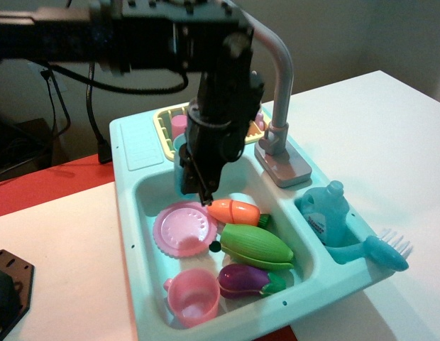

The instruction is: Put cup from counter to sink

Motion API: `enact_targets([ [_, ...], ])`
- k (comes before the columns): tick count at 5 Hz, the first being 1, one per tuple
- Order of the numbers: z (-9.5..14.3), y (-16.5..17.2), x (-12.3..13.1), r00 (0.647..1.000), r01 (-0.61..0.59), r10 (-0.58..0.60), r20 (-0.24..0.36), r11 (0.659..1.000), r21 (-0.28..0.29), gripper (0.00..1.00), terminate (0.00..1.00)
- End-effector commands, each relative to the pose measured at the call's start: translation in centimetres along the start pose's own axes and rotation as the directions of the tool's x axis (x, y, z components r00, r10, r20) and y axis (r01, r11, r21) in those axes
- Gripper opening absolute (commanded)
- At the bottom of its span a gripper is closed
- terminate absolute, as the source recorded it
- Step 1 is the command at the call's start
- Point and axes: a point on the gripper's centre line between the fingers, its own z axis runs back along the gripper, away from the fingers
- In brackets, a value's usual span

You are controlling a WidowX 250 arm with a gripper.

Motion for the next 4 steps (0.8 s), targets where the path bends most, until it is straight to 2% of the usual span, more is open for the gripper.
enact_targets([
  [1, -0.2, 0.6, -0.8, 0.996, -0.081, 0.081, 0.038, 0.997, 0.017, 0.00, 0.00],
  [2, -1.0, 0.4, -1.0, 0.997, -0.076, 0.075, 0.034, 0.997, 0.025, 0.00, 0.00],
  [3, -0.7, 0.3, -1.0, 0.997, -0.061, 0.060, 0.038, 0.998, 0.017, 0.00, 0.00],
  [4, 0.3, 0.7, -1.4, 0.996, -0.068, 0.069, 0.064, 0.998, -0.010, 1.00, 0.00],
])
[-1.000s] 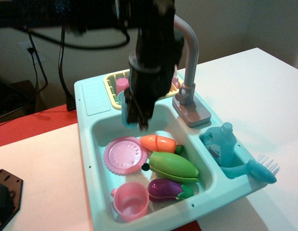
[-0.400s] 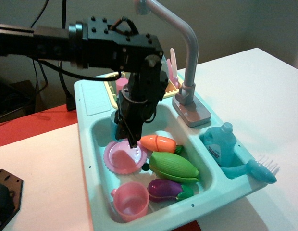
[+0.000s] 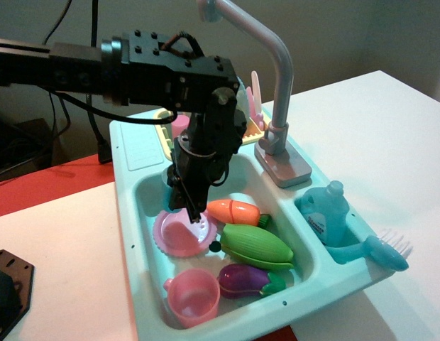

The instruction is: Put cup from counter to sink

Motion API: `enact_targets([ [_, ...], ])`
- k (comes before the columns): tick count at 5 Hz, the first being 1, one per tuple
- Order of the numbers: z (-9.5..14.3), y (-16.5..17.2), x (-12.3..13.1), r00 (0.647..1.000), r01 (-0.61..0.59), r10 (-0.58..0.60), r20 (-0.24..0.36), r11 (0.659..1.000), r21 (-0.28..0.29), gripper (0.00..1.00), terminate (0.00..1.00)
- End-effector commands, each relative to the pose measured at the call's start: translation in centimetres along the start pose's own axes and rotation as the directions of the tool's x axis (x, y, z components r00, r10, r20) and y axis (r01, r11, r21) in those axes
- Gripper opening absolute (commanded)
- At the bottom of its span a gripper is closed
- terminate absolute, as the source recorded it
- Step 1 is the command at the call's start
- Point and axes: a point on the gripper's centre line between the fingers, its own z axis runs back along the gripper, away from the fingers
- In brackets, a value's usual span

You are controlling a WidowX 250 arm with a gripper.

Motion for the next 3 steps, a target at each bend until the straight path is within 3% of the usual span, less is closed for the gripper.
enact_targets([
  [1, 3.8, 1.0, -0.9, 0.993, -0.025, 0.026, 0.118, 1.000, -0.009, 1.00, 0.00],
  [3, 7.6, 3.8, -1.9, 0.986, -0.050, 0.050, 0.160, 0.999, -0.005, 1.00, 0.00],
])
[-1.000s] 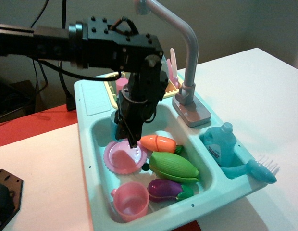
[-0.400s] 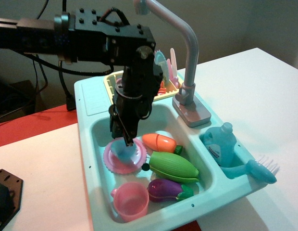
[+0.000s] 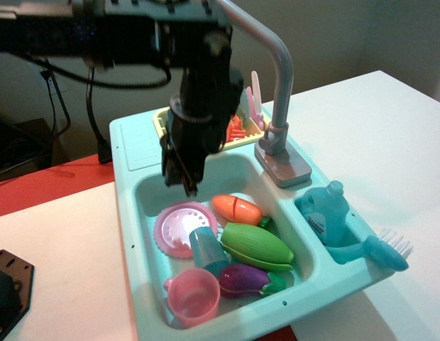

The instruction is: Put cup from counter to sink

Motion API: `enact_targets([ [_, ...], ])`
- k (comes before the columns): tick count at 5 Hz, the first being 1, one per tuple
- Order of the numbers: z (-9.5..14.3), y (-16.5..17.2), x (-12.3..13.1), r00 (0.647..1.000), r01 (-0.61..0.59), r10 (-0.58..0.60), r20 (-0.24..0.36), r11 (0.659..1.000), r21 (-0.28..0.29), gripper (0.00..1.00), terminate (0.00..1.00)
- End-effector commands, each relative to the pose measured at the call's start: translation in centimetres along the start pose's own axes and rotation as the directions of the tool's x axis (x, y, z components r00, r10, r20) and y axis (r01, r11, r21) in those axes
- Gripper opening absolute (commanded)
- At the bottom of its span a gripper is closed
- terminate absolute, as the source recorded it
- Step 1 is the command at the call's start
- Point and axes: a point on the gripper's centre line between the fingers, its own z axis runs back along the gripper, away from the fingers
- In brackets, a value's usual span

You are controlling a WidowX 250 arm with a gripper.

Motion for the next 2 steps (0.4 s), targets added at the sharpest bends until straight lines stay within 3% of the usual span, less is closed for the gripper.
enact_targets([
  [1, 5.2, 5.4, -2.2, 0.987, -0.084, 0.084, 0.138, 0.996, -0.007, 1.00, 0.00],
  [2, 3.5, 9.7, -3.0, 0.982, -0.157, 0.155, 0.107, 0.987, 0.013, 1.00, 1.00],
])
